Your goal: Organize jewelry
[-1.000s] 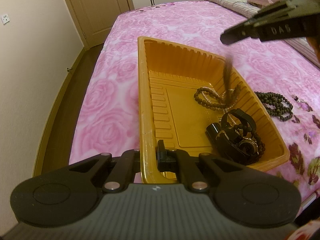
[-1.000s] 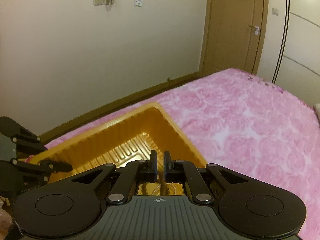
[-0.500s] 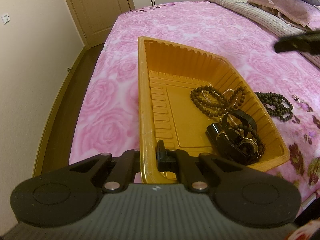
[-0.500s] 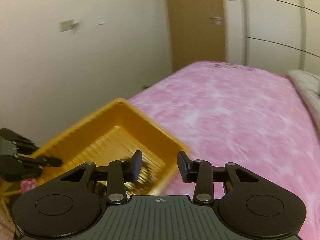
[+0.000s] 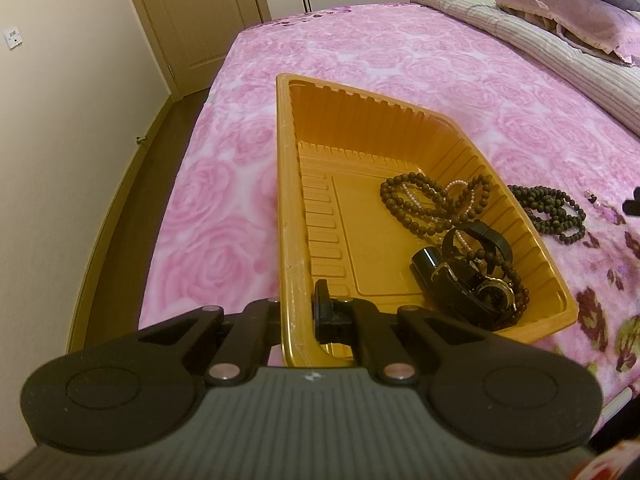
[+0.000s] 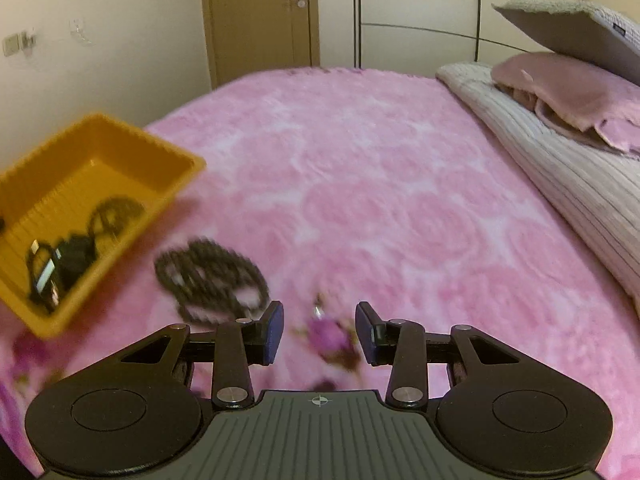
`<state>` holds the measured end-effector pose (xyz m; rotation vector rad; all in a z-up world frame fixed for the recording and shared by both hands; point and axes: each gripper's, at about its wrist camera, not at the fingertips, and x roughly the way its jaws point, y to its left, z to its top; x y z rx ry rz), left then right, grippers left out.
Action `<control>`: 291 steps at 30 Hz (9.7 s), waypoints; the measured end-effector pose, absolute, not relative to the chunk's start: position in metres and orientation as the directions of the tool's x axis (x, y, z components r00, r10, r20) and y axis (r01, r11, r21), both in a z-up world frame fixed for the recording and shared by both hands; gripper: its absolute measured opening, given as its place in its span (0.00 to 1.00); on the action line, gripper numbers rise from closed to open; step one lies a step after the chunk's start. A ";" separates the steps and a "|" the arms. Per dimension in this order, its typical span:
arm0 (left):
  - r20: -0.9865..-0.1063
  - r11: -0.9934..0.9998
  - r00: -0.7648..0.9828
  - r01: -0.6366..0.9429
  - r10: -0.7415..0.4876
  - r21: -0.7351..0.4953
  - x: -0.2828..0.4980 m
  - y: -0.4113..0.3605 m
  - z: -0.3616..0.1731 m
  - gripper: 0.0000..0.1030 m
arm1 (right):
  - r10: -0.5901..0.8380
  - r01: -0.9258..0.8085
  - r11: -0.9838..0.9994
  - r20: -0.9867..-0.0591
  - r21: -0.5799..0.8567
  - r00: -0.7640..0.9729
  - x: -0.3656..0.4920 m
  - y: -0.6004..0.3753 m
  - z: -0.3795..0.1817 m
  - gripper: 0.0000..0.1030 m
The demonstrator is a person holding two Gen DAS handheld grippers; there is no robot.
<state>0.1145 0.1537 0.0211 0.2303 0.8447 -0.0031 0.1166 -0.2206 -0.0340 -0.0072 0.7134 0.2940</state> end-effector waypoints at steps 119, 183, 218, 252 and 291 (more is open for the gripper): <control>-0.741 0.974 0.665 0.094 0.092 0.205 0.114 0.153 0.021 0.03 | 0.211 -0.191 0.976 -0.663 0.103 0.718 0.176 -0.195 -0.077 0.26; -0.742 0.974 0.664 0.094 0.091 0.204 0.114 0.152 0.022 0.03 | 0.717 -0.780 0.618 -0.476 0.097 0.509 0.123 -0.024 0.019 0.08; -0.742 0.975 0.665 0.094 0.091 0.204 0.114 0.152 0.022 0.03 | 0.727 -0.760 0.633 -0.449 0.146 0.519 0.122 -0.038 0.018 0.59; -0.740 0.975 0.666 0.092 0.091 0.202 0.113 0.149 0.023 0.03 | 0.350 -0.417 0.906 -0.679 0.070 0.646 0.171 -0.164 -0.059 0.18; -0.739 0.971 0.667 0.102 0.094 0.216 0.113 0.148 0.026 0.04 | 0.313 -0.410 0.815 -0.285 -0.410 0.906 0.126 -0.211 0.218 0.06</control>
